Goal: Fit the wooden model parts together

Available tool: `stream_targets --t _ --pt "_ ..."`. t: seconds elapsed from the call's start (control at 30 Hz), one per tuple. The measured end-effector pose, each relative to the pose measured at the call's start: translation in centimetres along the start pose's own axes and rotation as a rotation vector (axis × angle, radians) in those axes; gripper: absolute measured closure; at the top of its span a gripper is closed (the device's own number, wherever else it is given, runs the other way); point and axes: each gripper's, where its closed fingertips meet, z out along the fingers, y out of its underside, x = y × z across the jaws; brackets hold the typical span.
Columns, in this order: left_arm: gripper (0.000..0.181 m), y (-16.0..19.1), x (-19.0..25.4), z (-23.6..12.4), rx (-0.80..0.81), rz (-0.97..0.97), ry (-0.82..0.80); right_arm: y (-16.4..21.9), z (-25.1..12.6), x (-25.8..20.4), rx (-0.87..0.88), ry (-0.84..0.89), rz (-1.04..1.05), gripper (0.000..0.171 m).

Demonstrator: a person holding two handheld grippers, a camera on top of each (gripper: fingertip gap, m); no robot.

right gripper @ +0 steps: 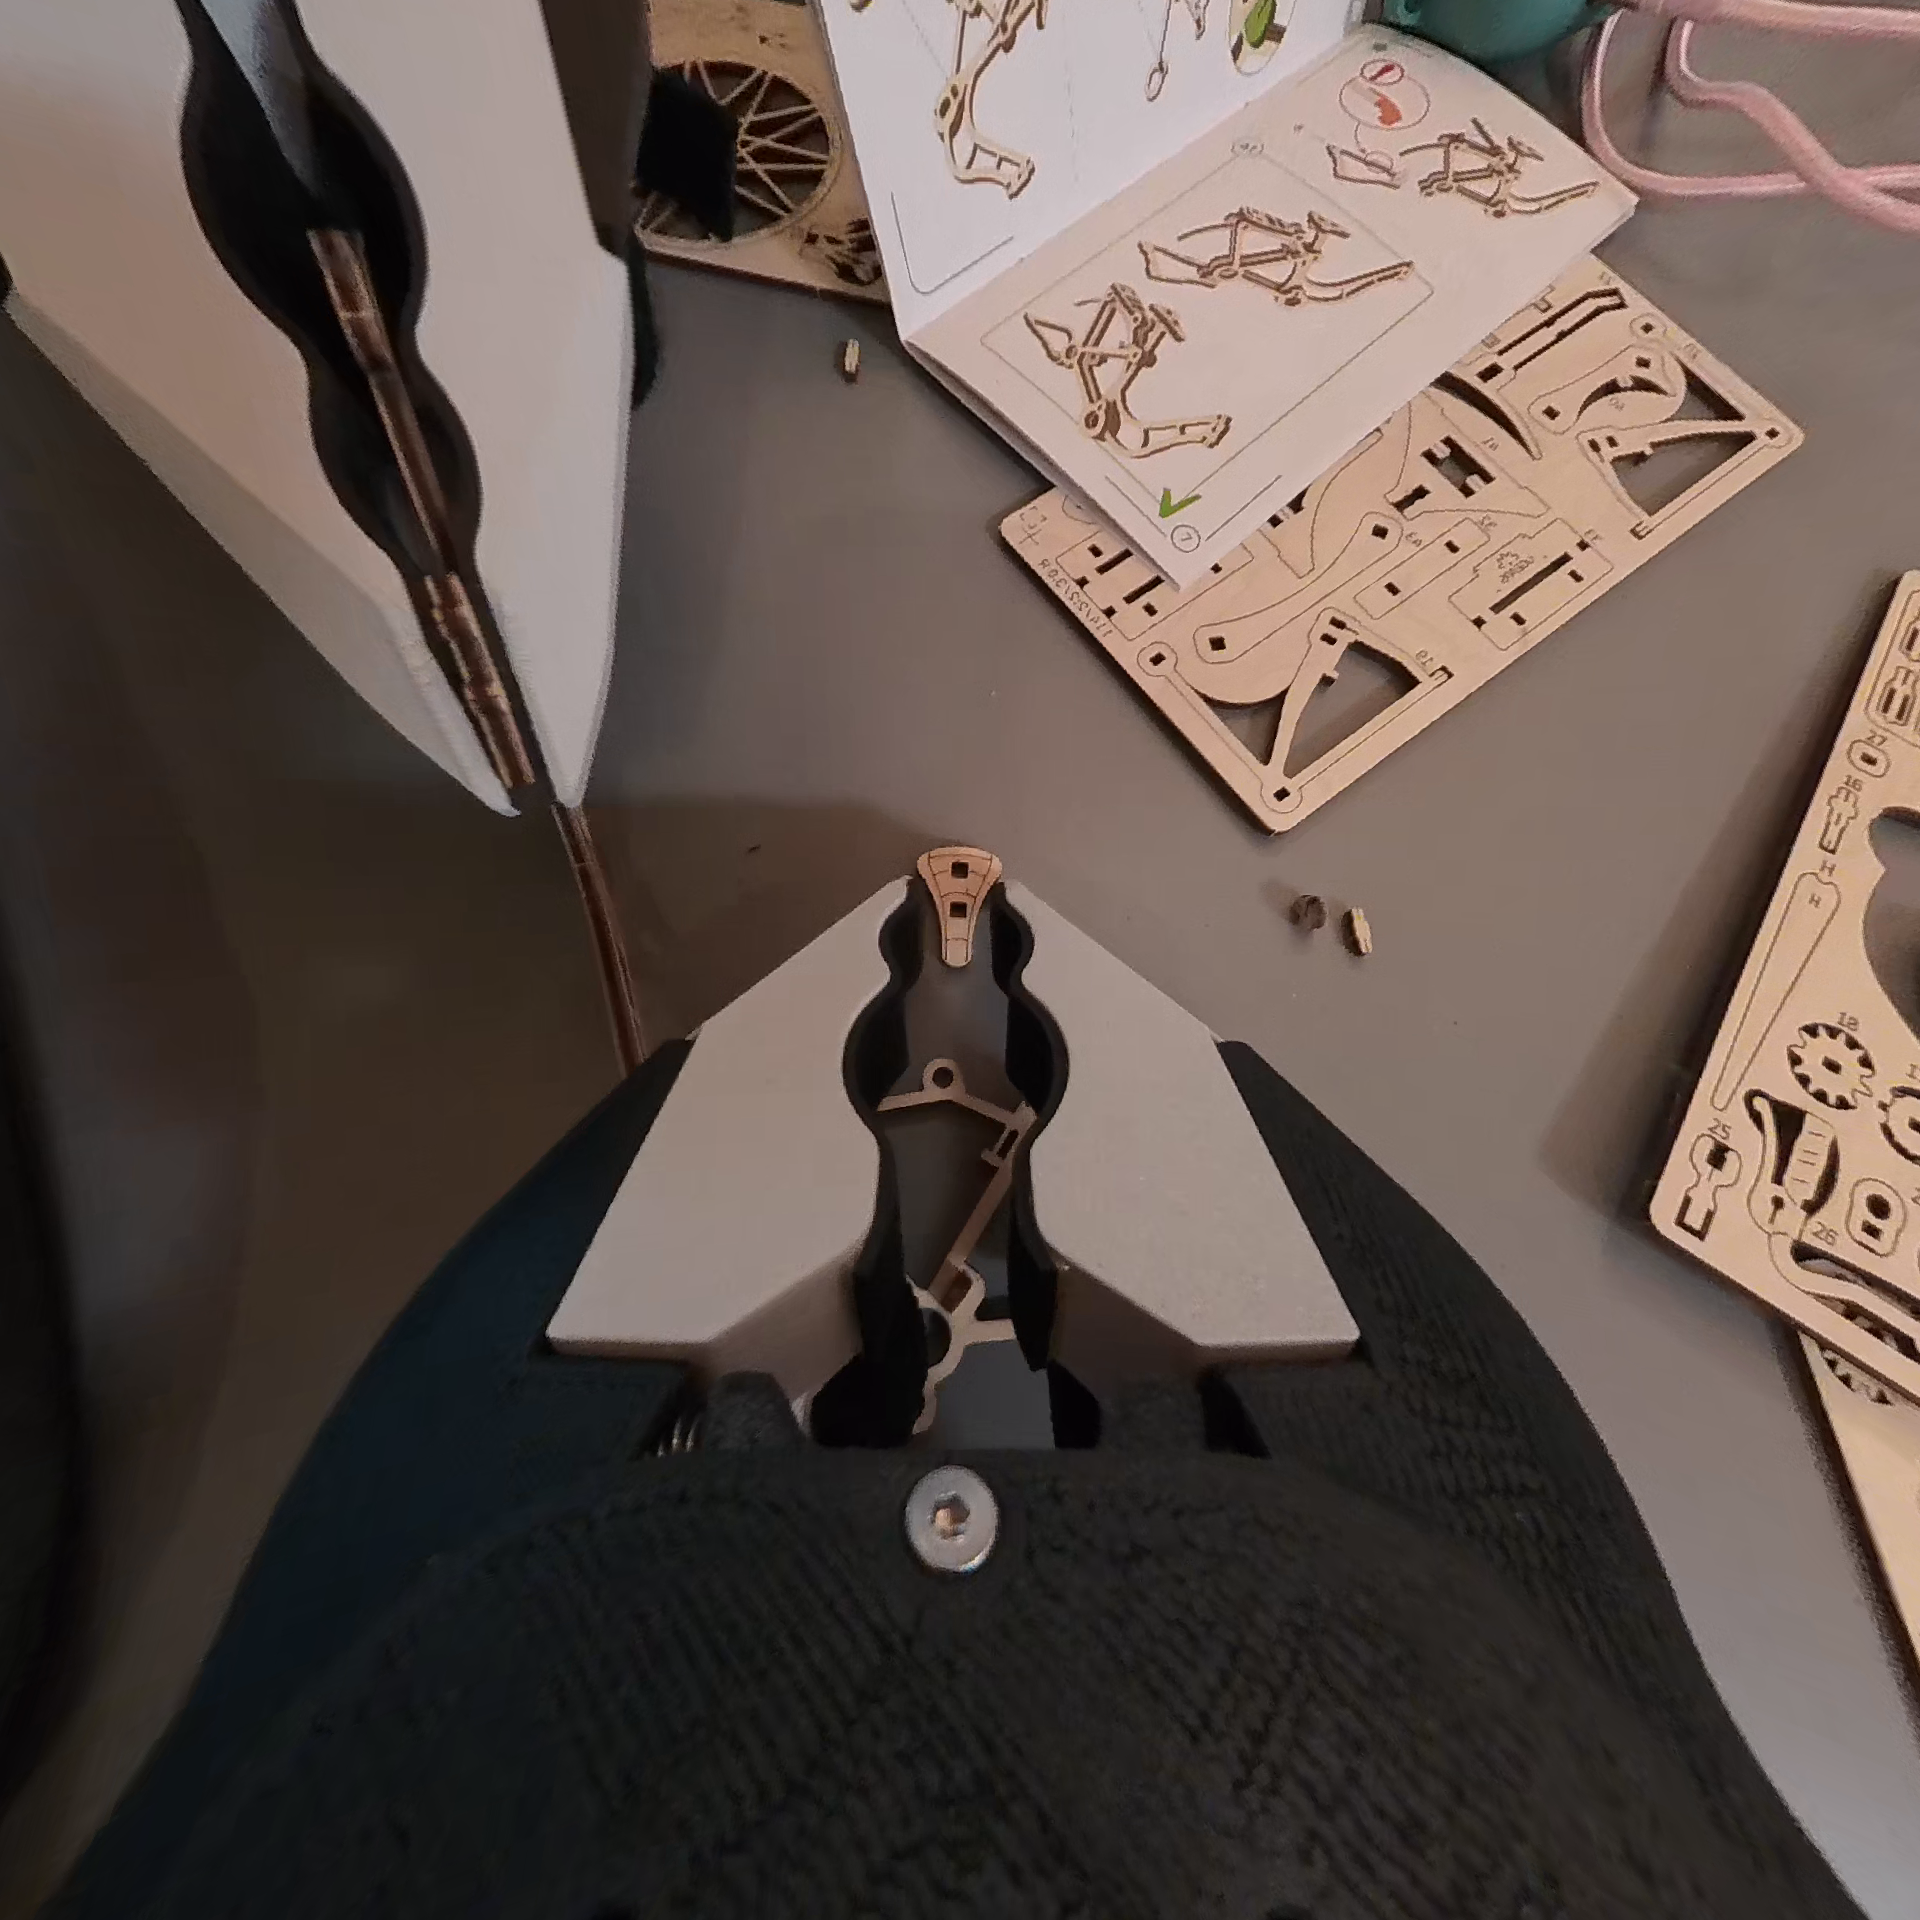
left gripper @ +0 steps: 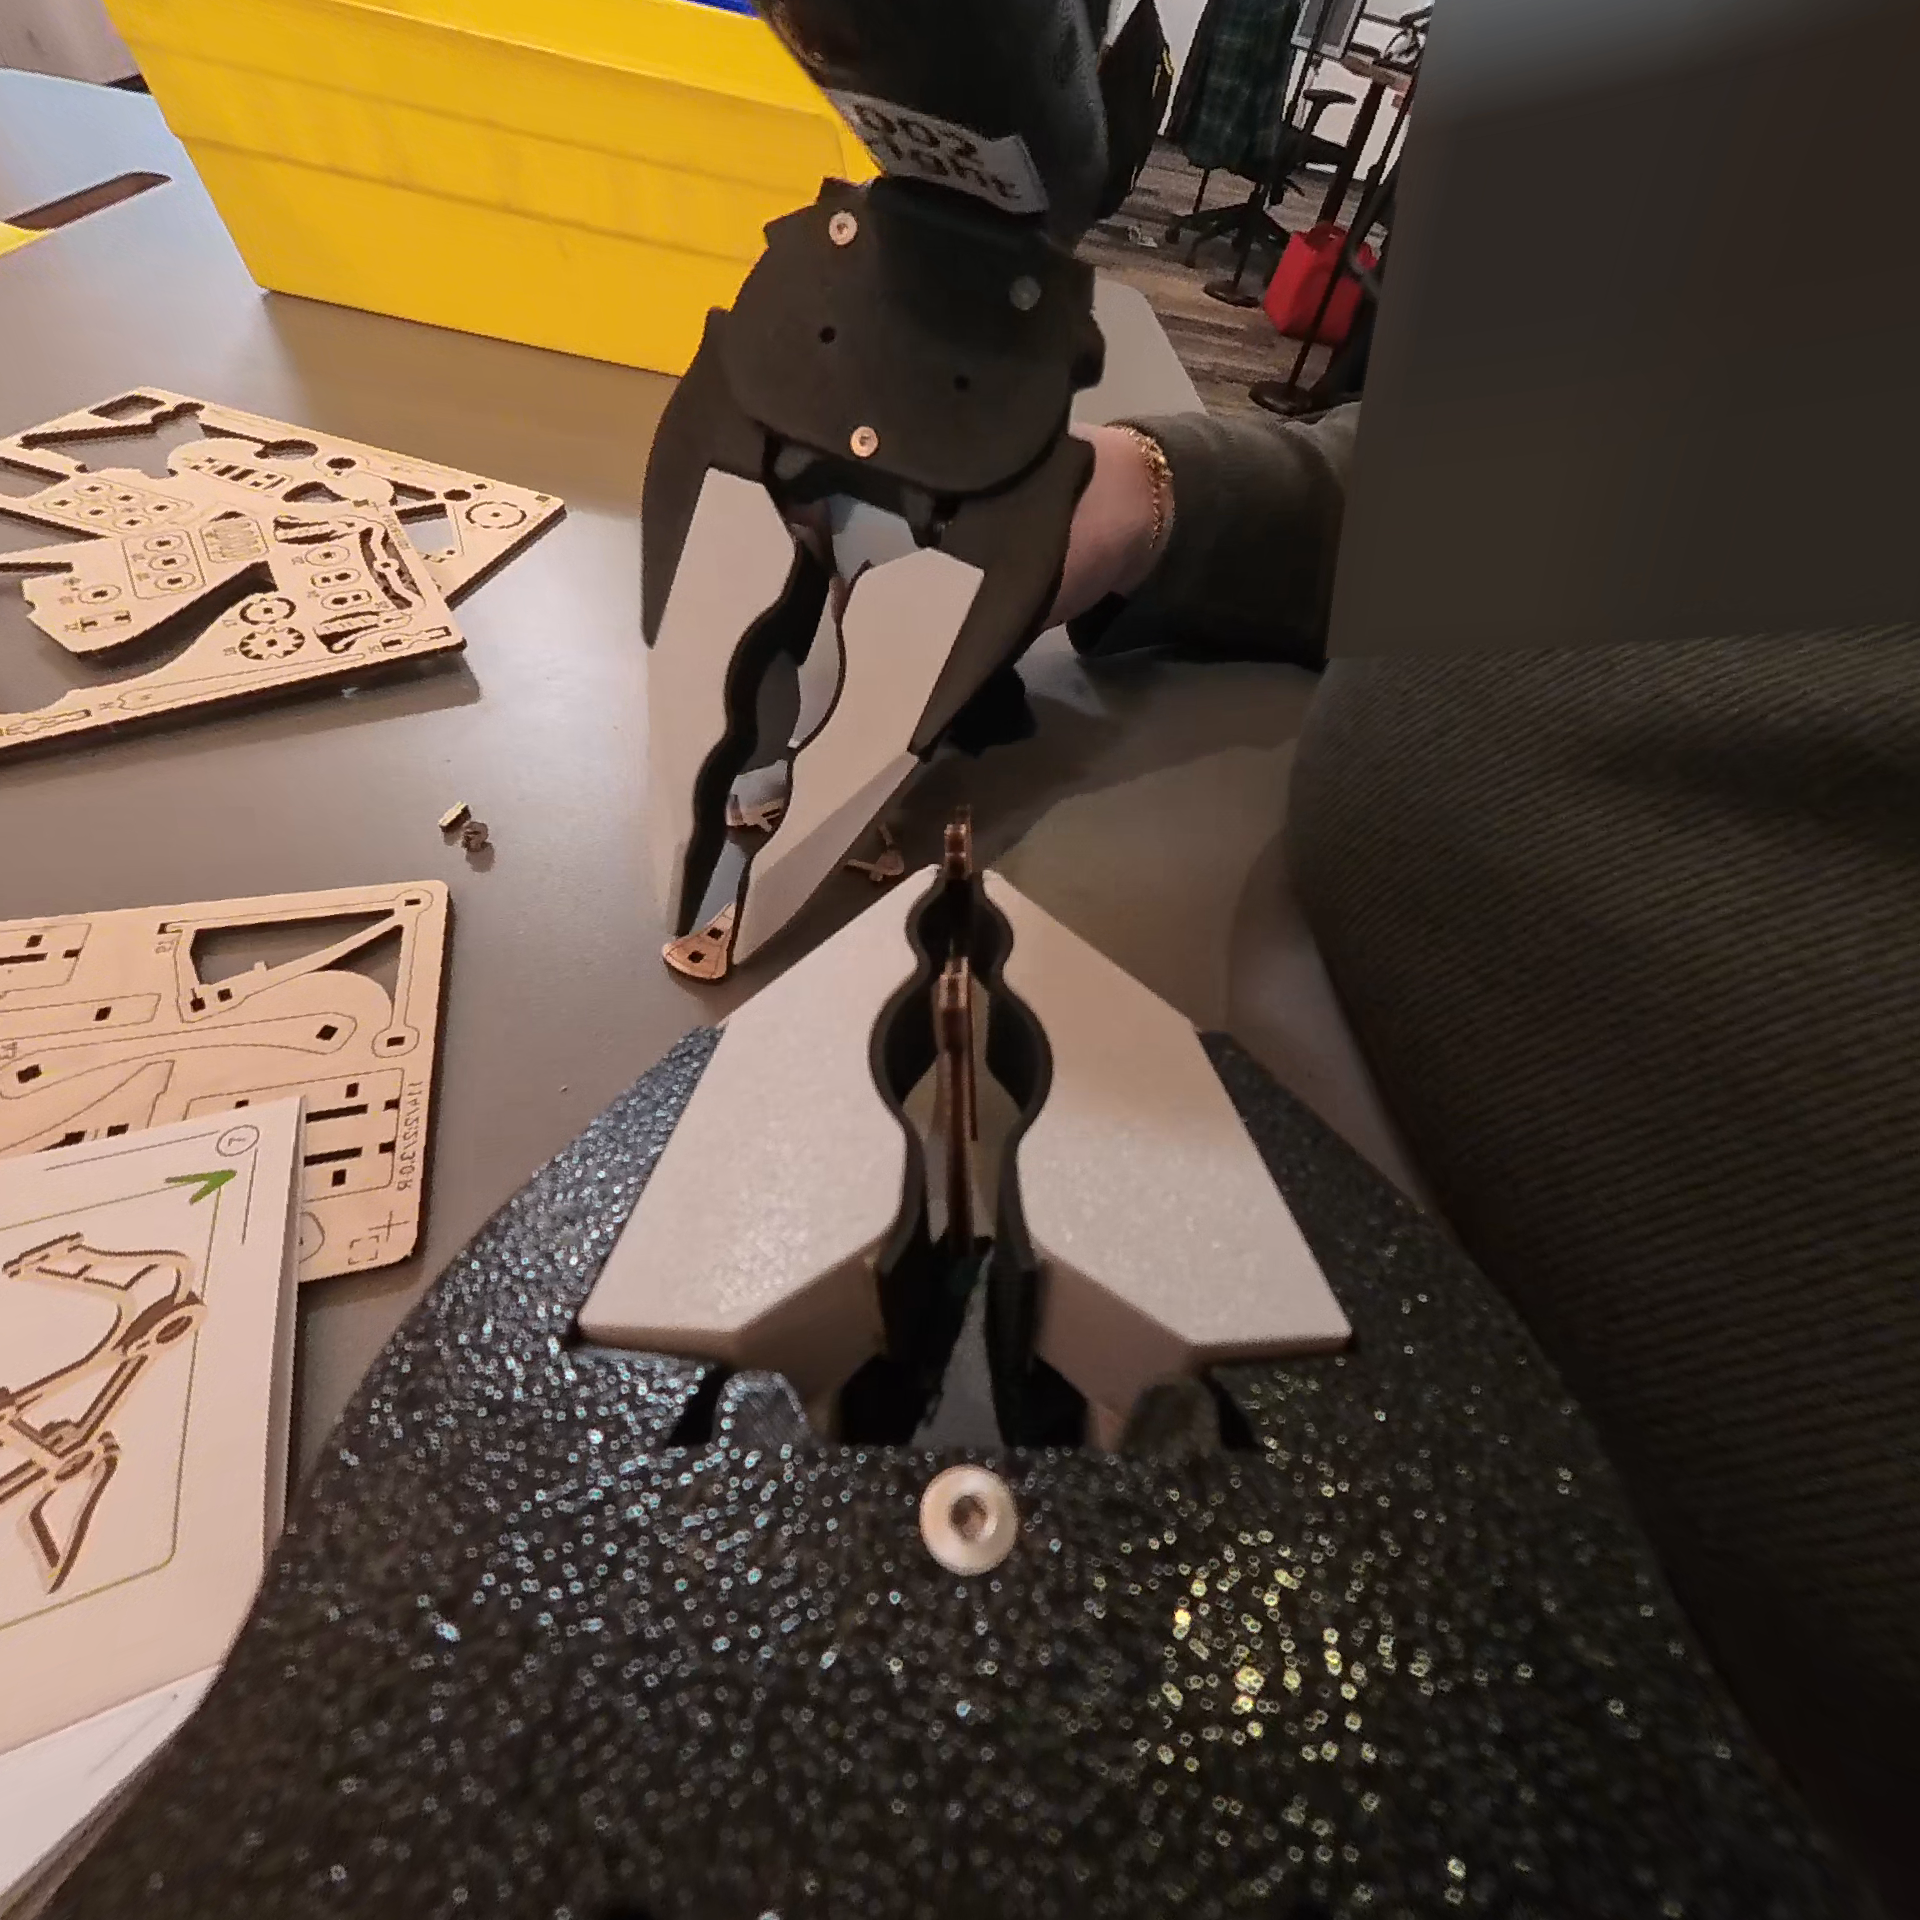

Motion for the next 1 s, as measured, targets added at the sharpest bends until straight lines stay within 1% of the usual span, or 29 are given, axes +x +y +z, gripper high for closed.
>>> stream_targets --t 0.23,0.33,0.63,0.87,1.0 --pt "0.181 0.0 0.0 0.0 0.000 0.001 0.001 0.3 -0.3 -0.1 -0.002 0.027 -0.015 0.159" --pt "0.181 0.0 0.0 0.0 0.000 -0.002 0.002 0.3 -0.3 -0.3 0.005 0.013 -0.012 0.166" --pt "0.181 0.0 0.0 0.0 0.000 0.000 -0.001 0.1 -0.4 -0.3 0.018 0.021 -0.013 0.167" --pt "0.181 0.0 0.0 0.0 0.000 -0.001 -0.002 -2.2 -2.0 -0.4 0.177 -0.021 0.034 0.167" --pt "0.181 0.0 -0.1 0.0 0.000 -0.003 -0.004 -3.6 -3.1 -0.9 0.282 -0.084 0.075 0.167"
